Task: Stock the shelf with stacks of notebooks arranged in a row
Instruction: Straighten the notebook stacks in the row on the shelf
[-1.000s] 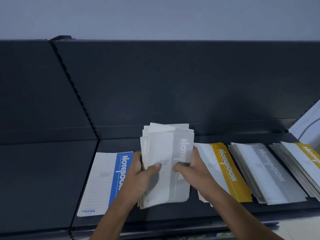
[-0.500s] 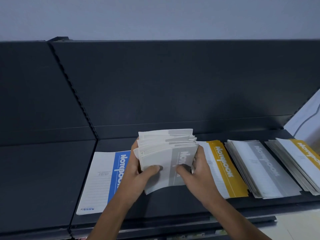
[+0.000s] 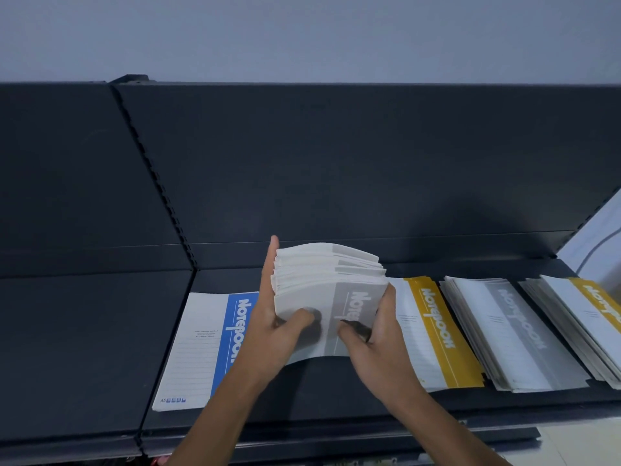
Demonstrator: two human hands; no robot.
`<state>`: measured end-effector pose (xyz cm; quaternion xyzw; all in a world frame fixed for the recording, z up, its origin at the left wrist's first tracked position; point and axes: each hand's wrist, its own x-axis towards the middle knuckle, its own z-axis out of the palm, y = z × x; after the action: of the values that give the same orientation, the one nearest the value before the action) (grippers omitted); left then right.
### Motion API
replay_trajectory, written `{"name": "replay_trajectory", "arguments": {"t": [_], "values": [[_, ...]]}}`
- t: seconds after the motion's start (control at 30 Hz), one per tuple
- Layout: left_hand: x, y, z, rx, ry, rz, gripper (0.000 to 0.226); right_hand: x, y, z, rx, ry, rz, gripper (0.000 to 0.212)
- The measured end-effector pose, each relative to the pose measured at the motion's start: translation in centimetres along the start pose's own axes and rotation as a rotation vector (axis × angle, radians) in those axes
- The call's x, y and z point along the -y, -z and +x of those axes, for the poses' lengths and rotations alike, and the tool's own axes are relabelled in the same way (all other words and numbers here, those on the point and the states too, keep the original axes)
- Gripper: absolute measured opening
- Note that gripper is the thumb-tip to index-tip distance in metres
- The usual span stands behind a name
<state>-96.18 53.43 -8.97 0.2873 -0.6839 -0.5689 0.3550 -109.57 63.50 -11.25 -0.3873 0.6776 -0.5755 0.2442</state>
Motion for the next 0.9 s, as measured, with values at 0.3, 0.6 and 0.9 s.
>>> {"name": "replay_trajectory", "arguments": {"t": [0.3,0.6,0.9], "values": [[1.8,0.4,-0.9,-0.029,0.082,0.009,0.089,-1.1,0.1,0.1,0.014,-0.035,-0.006,0.073],[5.3,0.6,-1.0,0.023,0.183,0.203,0.048,-2.7,-0.6,0.0,0.02,-0.073,-0.098,0.056],[5.7,0.8,0.1,-0.046,0.075,0.489,0.045,-2.5,-0.3,0.8,-0.011,-0.069,-0.318,0.054]]}}
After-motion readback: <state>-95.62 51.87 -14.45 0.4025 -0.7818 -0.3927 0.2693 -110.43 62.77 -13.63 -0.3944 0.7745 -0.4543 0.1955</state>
